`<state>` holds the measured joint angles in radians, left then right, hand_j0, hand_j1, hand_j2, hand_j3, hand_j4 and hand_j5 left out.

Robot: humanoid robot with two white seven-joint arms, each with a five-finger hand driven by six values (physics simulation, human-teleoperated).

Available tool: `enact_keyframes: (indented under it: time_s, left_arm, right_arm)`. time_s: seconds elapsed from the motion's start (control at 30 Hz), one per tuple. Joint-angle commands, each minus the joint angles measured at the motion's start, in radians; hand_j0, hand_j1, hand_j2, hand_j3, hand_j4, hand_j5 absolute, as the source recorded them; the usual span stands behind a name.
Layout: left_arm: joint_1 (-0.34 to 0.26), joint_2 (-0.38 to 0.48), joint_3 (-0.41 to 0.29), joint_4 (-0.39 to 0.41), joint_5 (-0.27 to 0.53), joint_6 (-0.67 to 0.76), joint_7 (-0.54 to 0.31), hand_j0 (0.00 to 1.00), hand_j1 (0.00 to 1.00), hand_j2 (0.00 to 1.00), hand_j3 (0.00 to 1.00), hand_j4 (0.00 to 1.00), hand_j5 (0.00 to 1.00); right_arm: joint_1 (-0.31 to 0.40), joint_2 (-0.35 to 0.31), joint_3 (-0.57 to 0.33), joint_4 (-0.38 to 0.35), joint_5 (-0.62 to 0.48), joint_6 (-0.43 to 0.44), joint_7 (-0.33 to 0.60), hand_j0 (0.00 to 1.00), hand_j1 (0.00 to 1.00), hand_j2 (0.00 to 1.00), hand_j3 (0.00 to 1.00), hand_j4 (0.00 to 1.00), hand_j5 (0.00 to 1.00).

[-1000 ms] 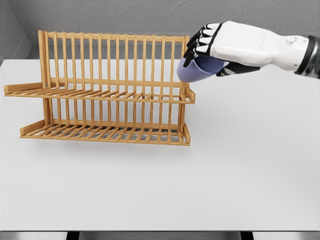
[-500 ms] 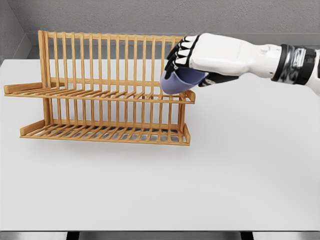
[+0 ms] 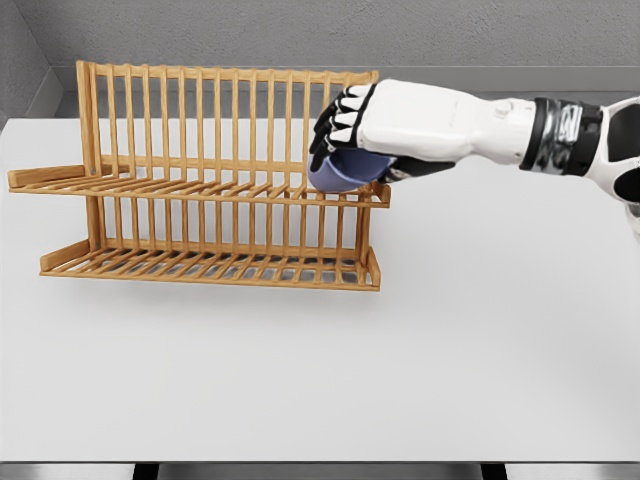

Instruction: Right arm put cup on second shelf

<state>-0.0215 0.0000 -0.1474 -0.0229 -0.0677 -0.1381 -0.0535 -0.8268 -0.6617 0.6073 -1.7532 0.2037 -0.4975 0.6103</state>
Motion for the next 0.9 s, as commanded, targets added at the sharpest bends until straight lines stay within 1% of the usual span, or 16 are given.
enact_keyframes:
  time_s: [0.0,0.07,0.37,0.5,0.53,0.57,0.6,0.63,0.67,0.87]
  left_arm:
    - [0.000,0.000,0.000,0.000,0.000,0.000,0.000,1.00,1.00,1.00,1.00,1.00,1.00]
    - [0.000,0.000,0.000,0.000,0.000,0.000,0.000,1.00,1.00,1.00,1.00,1.00,1.00]
    - [0.000,0.000,0.000,0.000,0.000,0.000,0.000,1.00,1.00,1.00,1.00,1.00,1.00]
    - [0.000,0.000,0.000,0.000,0.000,0.000,0.000,1.00,1.00,1.00,1.00,1.00,1.00]
    - [0.000,0.000,0.000,0.000,0.000,0.000,0.000,1.00,1.00,1.00,1.00,1.00,1.00]
    - [0.000,0.000,0.000,0.000,0.000,0.000,0.000,1.00,1.00,1.00,1.00,1.00,1.00]
    - [0.000,0.000,0.000,0.000,0.000,0.000,0.000,1.00,1.00,1.00,1.00,1.00,1.00]
    - [0.000,0.000,0.000,0.000,0.000,0.000,0.000,1.00,1.00,1.00,1.00,1.00,1.00]
    - [0.000,0.000,0.000,0.000,0.000,0.000,0.000,1.00,1.00,1.00,1.00,1.00,1.00]
    - [0.000,0.000,0.000,0.000,0.000,0.000,0.000,1.00,1.00,1.00,1.00,1.00,1.00]
  right_arm:
    - [0.000,-0.001,0.009,0.000,-0.004,0.004,0.001,0.66,0.66,0.66,0.66,0.66,0.66]
    - [0.000,-0.009,0.003,0.000,0.013,0.005,0.001,0.66,0.66,0.66,0.66,0.66,0.66]
    - [0.003,-0.002,0.012,0.000,0.014,0.005,0.001,0.67,0.67,0.67,0.67,0.67,0.67]
    - [0.008,-0.001,0.016,0.000,0.013,0.004,0.001,0.69,0.69,0.69,0.69,0.69,0.69]
    - [0.006,-0.001,0.028,0.000,0.013,0.004,0.001,0.70,0.70,0.70,0.70,0.70,0.70]
    - [0.006,0.001,0.034,0.000,0.014,0.004,0.001,0.74,0.74,0.74,0.74,0.74,0.74]
    - [0.006,0.001,0.035,0.000,0.013,0.004,0.001,0.84,0.84,0.84,0.84,0.84,0.84]
    - [0.006,0.001,0.035,0.000,0.014,0.004,0.001,0.89,0.89,0.89,0.89,0.89,0.89]
    - [0.006,0.001,0.034,0.000,0.014,0.004,0.001,0.98,0.98,0.98,0.98,0.98,0.98]
    - [0.006,-0.001,0.034,0.000,0.013,0.002,0.001,1.00,1.00,1.00,1.00,1.00,1.00]
